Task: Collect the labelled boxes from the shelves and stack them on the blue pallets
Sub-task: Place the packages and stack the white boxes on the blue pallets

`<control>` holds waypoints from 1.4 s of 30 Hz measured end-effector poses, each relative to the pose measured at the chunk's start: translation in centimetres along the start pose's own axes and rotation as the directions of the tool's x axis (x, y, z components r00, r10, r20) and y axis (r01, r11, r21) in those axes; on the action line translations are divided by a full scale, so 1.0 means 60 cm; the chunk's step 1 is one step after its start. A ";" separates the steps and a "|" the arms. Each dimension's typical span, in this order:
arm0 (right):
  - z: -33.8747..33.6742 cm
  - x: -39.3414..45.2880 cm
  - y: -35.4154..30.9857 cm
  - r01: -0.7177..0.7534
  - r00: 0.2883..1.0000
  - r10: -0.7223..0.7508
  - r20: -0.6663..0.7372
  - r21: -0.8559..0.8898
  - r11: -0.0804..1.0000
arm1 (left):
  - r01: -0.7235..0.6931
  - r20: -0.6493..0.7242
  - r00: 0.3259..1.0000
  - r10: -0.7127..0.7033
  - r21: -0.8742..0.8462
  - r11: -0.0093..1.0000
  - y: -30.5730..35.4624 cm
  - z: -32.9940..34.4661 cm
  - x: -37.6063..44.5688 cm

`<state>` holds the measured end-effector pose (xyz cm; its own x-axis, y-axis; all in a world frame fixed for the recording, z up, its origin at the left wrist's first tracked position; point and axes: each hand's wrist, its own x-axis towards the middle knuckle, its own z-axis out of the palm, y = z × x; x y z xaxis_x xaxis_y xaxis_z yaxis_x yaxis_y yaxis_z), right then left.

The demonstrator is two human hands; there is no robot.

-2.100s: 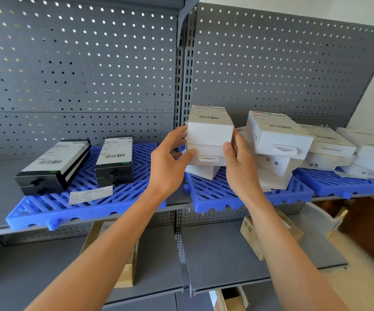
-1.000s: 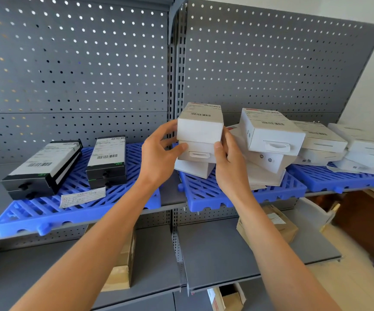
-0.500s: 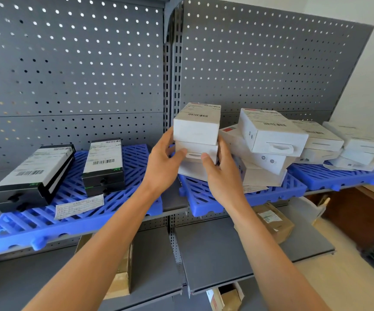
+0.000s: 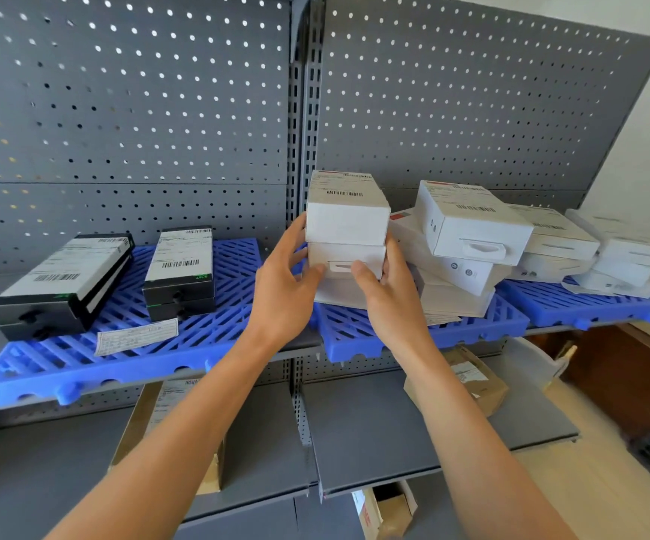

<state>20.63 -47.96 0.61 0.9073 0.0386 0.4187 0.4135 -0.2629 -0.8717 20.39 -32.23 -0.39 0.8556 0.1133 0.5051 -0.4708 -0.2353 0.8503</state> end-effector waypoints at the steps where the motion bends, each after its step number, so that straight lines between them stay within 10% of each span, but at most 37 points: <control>1: -0.003 -0.002 -0.001 -0.005 1.000 0.005 0.010 0.002 1.000 | -0.005 -0.012 1.000 0.005 0.005 1.000 0.000 0.001 -0.004; 42: -0.022 -0.017 0.002 -0.076 0.988 0.079 0.131 -0.033 0.997 | 0.033 0.037 0.999 -0.034 0.027 0.999 -0.002 0.008 -0.006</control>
<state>19.67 -49.32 0.43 0.9394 0.1436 0.3112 0.3409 -0.2971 -0.8919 20.25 -32.69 -0.71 0.8782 0.0858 0.4705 -0.4366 -0.2576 0.8620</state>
